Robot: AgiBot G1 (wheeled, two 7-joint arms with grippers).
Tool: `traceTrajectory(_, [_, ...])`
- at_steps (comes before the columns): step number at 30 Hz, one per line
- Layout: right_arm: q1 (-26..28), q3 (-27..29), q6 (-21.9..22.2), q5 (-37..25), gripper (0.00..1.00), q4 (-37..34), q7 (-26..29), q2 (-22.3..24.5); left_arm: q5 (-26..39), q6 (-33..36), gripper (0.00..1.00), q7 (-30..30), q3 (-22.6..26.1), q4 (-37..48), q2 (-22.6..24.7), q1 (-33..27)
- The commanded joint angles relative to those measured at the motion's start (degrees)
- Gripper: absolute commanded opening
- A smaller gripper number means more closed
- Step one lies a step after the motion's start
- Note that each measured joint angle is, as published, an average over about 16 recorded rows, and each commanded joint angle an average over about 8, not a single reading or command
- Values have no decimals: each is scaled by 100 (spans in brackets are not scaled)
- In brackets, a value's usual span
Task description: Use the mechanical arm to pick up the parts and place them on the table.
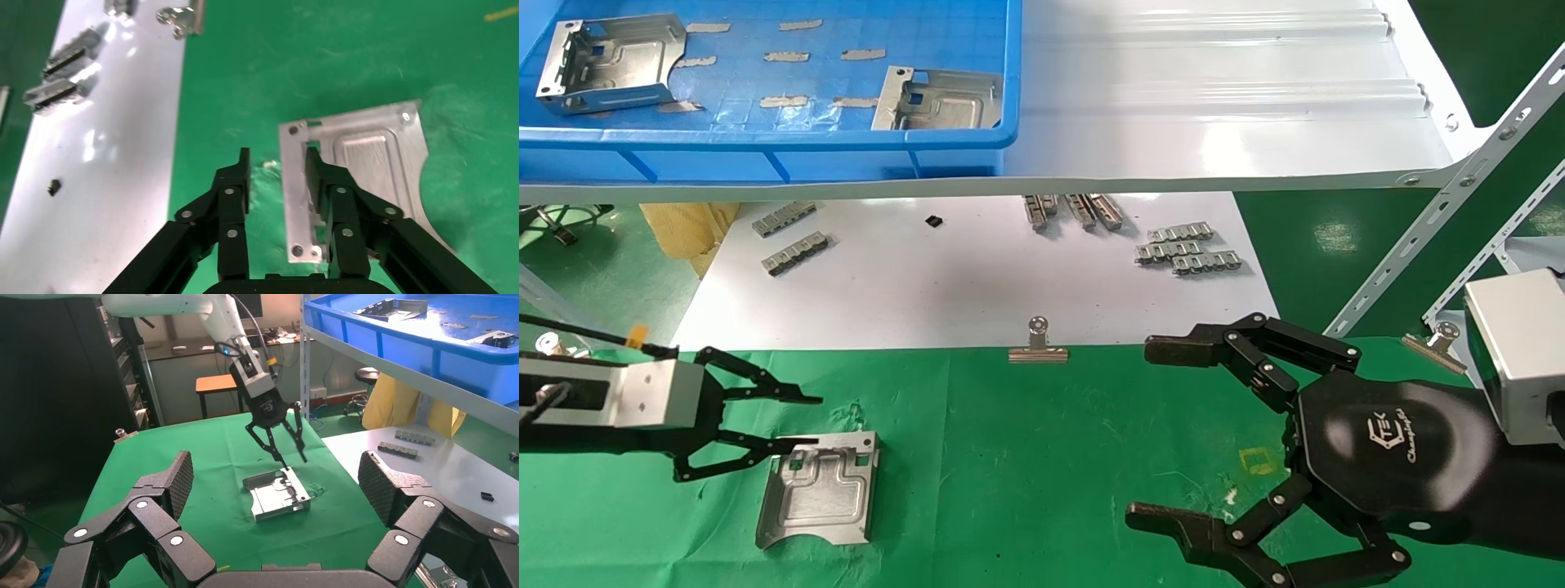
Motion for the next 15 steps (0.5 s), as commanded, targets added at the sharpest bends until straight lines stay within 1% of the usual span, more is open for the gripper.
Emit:
traceTrajectory(1, [0, 0, 0, 0, 100, 0, 0, 0, -90, 38, 100, -48, -7, 2, -13, -15])
traceTrajectory(8, [-1, 0, 1, 1, 100, -1, 0, 0, -814, 96, 100, -714, -90, -374, -267, 258])
traceTrajectory(11, [-2, 0, 1, 1, 100, -2, -1, 1, -953, 102, 100, -811, -104, -440, -313, 320])
traceTrajectory(15, [-1, 0, 2, 1, 100, -2, 0, 1, -904, 100, 100, -734, -106, -424, -299, 305])
